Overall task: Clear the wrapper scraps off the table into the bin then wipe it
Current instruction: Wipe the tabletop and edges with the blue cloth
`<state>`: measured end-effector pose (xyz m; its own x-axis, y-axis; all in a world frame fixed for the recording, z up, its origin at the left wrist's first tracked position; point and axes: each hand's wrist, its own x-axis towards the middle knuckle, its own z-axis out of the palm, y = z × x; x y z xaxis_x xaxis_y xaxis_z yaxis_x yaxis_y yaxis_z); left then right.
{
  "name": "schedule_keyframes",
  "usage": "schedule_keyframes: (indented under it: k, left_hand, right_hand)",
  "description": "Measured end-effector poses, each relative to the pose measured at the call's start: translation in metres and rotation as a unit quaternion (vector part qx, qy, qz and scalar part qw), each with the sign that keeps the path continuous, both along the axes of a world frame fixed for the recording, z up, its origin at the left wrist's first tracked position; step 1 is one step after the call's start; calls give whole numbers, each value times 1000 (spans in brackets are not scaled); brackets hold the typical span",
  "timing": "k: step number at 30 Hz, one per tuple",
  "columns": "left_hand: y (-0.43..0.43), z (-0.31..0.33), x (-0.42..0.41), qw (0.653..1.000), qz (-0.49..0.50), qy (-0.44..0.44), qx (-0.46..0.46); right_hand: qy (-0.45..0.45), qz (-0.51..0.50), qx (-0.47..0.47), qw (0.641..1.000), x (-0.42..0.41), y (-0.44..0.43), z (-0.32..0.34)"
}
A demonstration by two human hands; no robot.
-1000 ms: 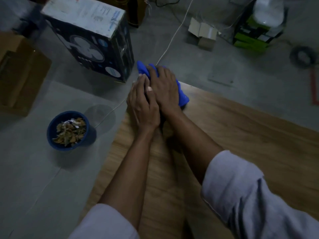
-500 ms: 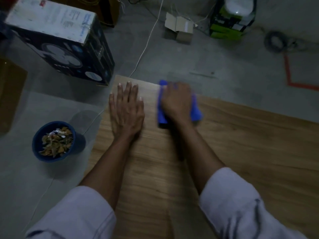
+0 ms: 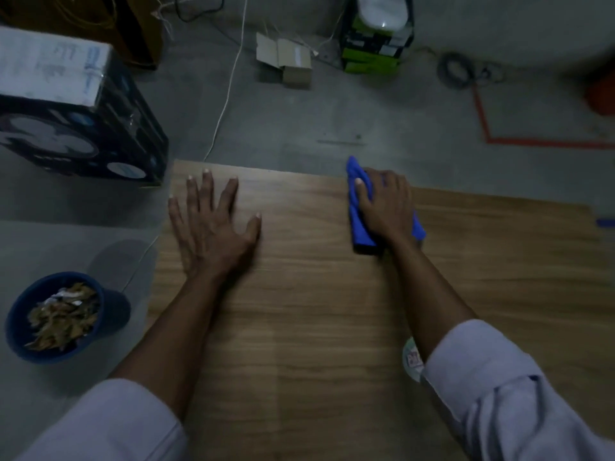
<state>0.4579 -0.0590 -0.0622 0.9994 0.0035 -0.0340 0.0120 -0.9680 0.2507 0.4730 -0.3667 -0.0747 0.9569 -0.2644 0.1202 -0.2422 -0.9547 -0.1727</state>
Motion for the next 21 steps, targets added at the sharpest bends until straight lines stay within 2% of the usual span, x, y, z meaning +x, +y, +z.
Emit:
schedule_keyframes:
  k: [2, 4, 6, 8, 10, 12, 15, 17, 19, 21]
  left_hand:
    - [-1, 0, 1, 1000, -4, -4, 6]
    - [-1, -2, 3, 1000, -7, -8, 14]
    - [0, -5, 5, 999, -26, -21, -5]
    - [3, -8, 6, 992, -87, -65, -68]
    - [6, -11, 4, 976, -142, -104, -125]
    - [7, -13, 3, 972, -117, -113, -169]
    - [-27, -14, 2, 975, -66, -114, -177]
    - [-69, -13, -2, 974, -58, -108, -188]
    - [-119, -12, -6, 970, -98, -100, -199]
    - [-168, -9, -11, 964, -147, -80, -205]
  right_hand:
    - [6, -69, -2, 998, 0, 0, 1]
    - [10, -94, -8, 995, 5, 36, 3]
    - [20, -37, 1, 999, 13, 90, 3]
    - [8, 66, 19, 998, 22, 148, 2]
    - [27, 150, -4, 988, 27, 191, -2]
    - [26, 182, -45, 982, 36, 209, -7]
    - [-25, 199, -48, 978, 42, 183, -11]
    - [-25, 192, 37, 980, 37, 146, -9]
    - [-51, 156, 99, 981, 25, 90, -9]
    - [-57, 122, 76, 988, 8, 29, -10]
